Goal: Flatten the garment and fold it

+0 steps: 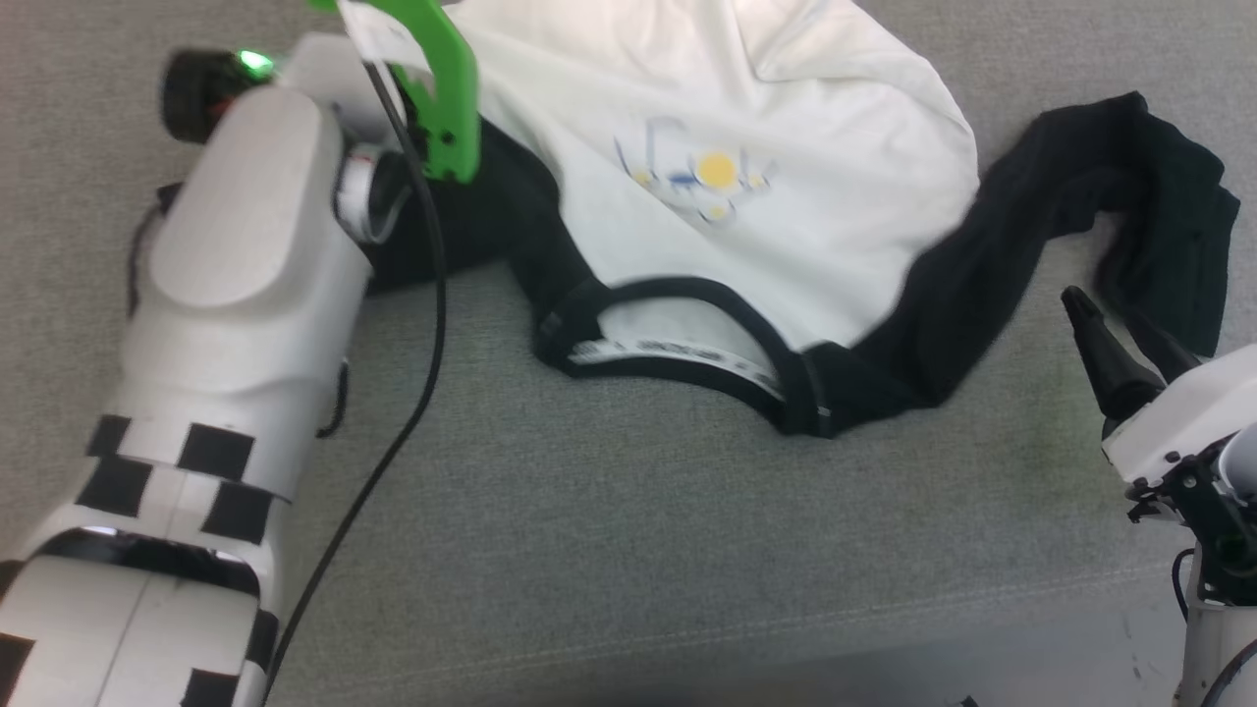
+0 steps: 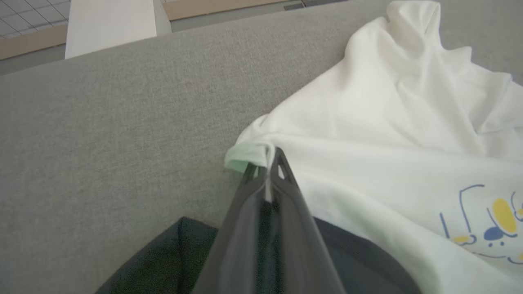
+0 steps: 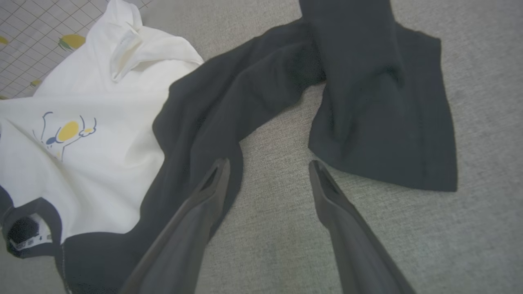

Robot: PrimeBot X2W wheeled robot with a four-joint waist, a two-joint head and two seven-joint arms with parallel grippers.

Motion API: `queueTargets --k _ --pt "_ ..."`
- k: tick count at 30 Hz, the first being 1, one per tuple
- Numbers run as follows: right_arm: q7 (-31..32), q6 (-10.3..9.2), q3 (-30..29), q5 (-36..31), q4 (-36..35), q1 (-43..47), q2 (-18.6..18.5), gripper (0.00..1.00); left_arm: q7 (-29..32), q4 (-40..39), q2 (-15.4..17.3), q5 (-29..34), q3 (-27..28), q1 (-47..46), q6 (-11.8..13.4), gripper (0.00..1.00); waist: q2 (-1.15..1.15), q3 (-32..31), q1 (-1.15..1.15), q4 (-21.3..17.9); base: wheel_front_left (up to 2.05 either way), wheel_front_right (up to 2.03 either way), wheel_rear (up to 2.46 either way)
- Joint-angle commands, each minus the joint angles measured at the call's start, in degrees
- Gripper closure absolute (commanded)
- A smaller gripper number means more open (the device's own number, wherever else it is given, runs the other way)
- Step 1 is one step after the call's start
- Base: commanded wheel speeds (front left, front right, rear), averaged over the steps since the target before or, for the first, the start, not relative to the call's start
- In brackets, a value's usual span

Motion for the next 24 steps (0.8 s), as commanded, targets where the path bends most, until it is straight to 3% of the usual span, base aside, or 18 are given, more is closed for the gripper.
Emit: queueTargets --k 1,5,6,7,8,14,18,21,24 --pt "-0.43 -0.09 0.47 -0.18 0.15 -0.79 0.19 0.00 -2.17 0.11 0.52 0.72 0.14 -1.24 0.45 1.00 0.00 1.05 -0.01 -0.97 0.00 0.00 0.00" --pt "-0.72 -0.09 0.92 -0.16 0.48 -0.56 0.19 0.00 -5.36 1.94 0.42 0.99 -0.30 -1.81 -0.42 1.00 0.00 1.64 -0.01 -1.23 0.00 0.00 0.00" --pt "-0.77 -0.09 0.94 -0.19 0.64 -0.44 0.12 0.00 -6.06 2.70 0.16 0.82 -0.41 -1.82 -0.85 0.91 0.00 1.68 -0.01 -1.12 0.00 0.00 0.00" --pt "-0.82 -0.09 0.91 -0.19 0.76 -0.33 0.07 0.00 -7.40 2.95 -0.15 0.70 -0.36 -1.87 -1.05 0.37 0.00 1.65 -0.01 -0.90 0.00 0.00 0.00" --pt "-0.90 -0.09 0.87 -0.22 0.93 -0.17 0.04 0.00 -8.50 3.62 -0.56 0.57 -0.47 -1.72 -1.34 0.00 0.00 1.38 -0.01 -0.49 0.00 0.00 0.00" --pt "-1.10 -0.09 1.47 -0.72 0.79 0.90 -0.98 0.00 -17.63 4.19 -0.73 -1.16 0.82 -0.52 -3.65 0.00 0.00 -2.71 -0.01 3.06 0.00 0.00 0.00" --pt "-1.06 -0.09 2.55 -0.85 -0.20 1.77 -1.27 0.00 -28.57 0.13 1.01 -3.64 3.82 4.23 -5.19 0.00 0.00 -6.80 -0.01 5.86 0.00 0.00 0.00" --pt "-1.33 -0.09 3.27 -0.89 -0.39 2.46 -1.49 0.00 -37.40 -4.43 3.57 -4.14 6.15 11.90 -4.71 0.00 0.00 -9.69 -0.01 8.08 0.00 0.00 0.00" --pt "-1.07 -0.09 4.25 -1.13 -0.23 3.11 -1.68 0.00 -41.57 -9.45 5.28 -4.50 8.66 20.46 -3.05 0.00 0.00 -11.85 -0.01 9.77 0.00 0.00 0.00"
